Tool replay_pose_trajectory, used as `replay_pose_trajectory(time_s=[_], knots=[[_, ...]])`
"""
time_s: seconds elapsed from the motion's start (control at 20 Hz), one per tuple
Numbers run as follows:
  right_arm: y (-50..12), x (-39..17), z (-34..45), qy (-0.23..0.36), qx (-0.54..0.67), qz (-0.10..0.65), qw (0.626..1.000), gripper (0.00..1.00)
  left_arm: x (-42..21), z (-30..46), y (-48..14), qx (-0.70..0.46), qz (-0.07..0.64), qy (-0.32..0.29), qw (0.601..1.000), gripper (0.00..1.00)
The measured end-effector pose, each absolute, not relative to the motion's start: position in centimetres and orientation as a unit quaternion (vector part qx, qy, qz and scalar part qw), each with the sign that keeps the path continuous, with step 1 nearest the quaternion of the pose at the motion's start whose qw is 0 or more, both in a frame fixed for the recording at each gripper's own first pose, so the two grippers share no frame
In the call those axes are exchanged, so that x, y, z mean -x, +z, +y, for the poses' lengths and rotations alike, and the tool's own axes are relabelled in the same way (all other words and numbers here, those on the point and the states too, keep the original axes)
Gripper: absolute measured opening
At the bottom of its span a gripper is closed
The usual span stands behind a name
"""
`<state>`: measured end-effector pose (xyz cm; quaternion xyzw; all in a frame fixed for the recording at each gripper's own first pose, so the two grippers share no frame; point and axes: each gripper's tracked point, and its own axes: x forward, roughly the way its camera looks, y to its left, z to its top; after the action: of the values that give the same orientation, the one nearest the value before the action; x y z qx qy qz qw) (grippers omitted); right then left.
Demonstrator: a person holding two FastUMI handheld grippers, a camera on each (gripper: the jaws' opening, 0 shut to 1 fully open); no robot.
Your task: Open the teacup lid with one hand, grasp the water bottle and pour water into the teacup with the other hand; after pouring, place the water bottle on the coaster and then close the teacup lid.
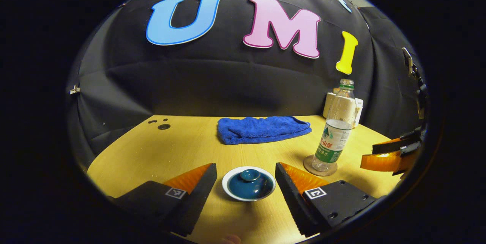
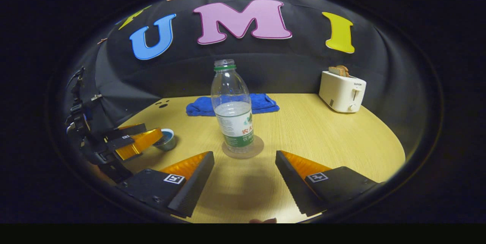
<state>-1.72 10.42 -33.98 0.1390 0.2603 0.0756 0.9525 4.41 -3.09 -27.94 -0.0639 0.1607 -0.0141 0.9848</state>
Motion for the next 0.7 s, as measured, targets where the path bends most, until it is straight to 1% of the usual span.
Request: replay_pose_trajectory(time_s=[0.05,0.1,0.15,0.2,0.3,0.7], knots=[[-33.0,1.5,10.4,0.076,-0.138,0.250,0.955,1.00,-3.8,-2.7,-27.3,0.063,0.164,-0.010,0.984,0.97],[-31.7,1.2,10.2,0.076,-0.137,0.236,0.959,1.00,-3.4,-2.3,-26.4,0.061,0.164,-0.006,0.985,1.00],[-30.6,1.1,10.2,0.079,-0.136,0.227,0.961,1.00,-3.0,-2.0,-25.6,0.056,0.164,-0.003,0.985,0.97],[-29.6,0.9,10.0,0.078,-0.130,0.221,0.963,1.00,-2.6,-1.7,-24.7,0.051,0.163,-0.003,0.985,0.97],[-27.8,0.6,9.4,0.075,-0.124,0.211,0.967,1.00,-2.0,-1.3,-23.0,0.042,0.162,-0.001,0.986,0.97],[-21.4,1.5,9.0,0.099,-0.119,0.190,0.969,1.00,0.0,-1.5,-16.6,0.038,0.146,-0.006,0.988,0.97]])
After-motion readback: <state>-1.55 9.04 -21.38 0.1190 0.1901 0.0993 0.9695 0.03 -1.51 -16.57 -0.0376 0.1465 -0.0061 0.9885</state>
